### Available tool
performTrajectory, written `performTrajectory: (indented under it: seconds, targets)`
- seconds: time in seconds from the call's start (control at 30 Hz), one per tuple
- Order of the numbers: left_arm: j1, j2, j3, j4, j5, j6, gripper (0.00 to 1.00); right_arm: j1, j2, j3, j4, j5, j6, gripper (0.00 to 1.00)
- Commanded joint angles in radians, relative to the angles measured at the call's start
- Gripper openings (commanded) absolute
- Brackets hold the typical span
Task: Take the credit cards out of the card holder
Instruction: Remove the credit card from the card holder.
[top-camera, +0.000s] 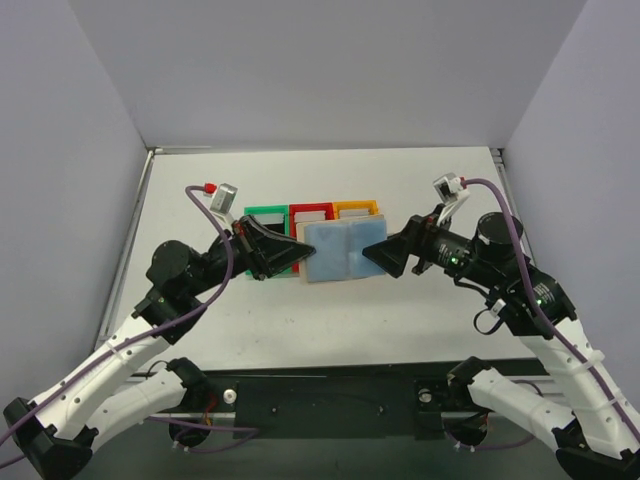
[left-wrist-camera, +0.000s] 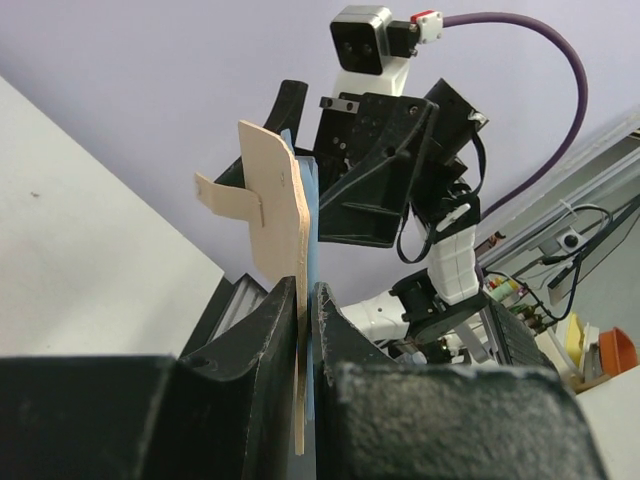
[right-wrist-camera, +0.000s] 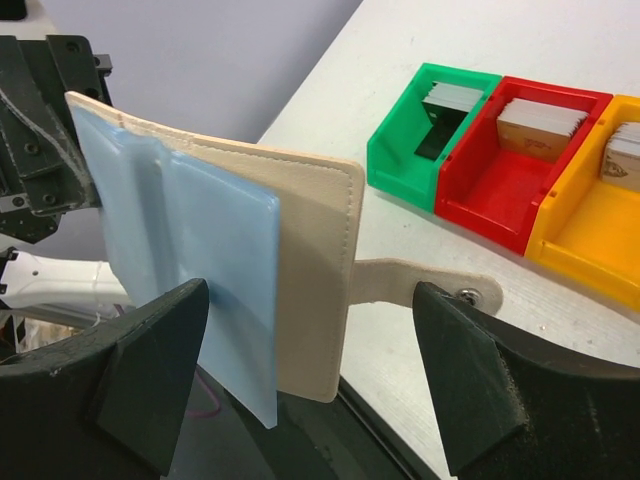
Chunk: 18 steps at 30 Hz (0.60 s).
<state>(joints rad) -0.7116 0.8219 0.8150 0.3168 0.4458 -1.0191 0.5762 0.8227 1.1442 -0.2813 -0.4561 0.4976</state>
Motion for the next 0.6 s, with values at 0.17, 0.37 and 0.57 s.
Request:
performTrajectory:
  seconds: [0.17, 0.37, 0.57]
  targets:
    - [0.004, -0.027, 0.006, 0.091, 0.033, -0.021, 0.00, -0.016, 0.000, -0.012, 0.053, -0.009, 0.019, 0.80]
    - [0.004, -0.026, -0.011, 0.129, 0.045, -0.042, 0.00, -0.056, 0.027, -0.050, 0.197, -0.220, 0.122, 0.78]
    - [0.014, -0.006, -0.011, 0.180, 0.056, -0.062, 0.00, -0.065, 0.062, -0.057, 0.329, -0.371, 0.209, 0.65]
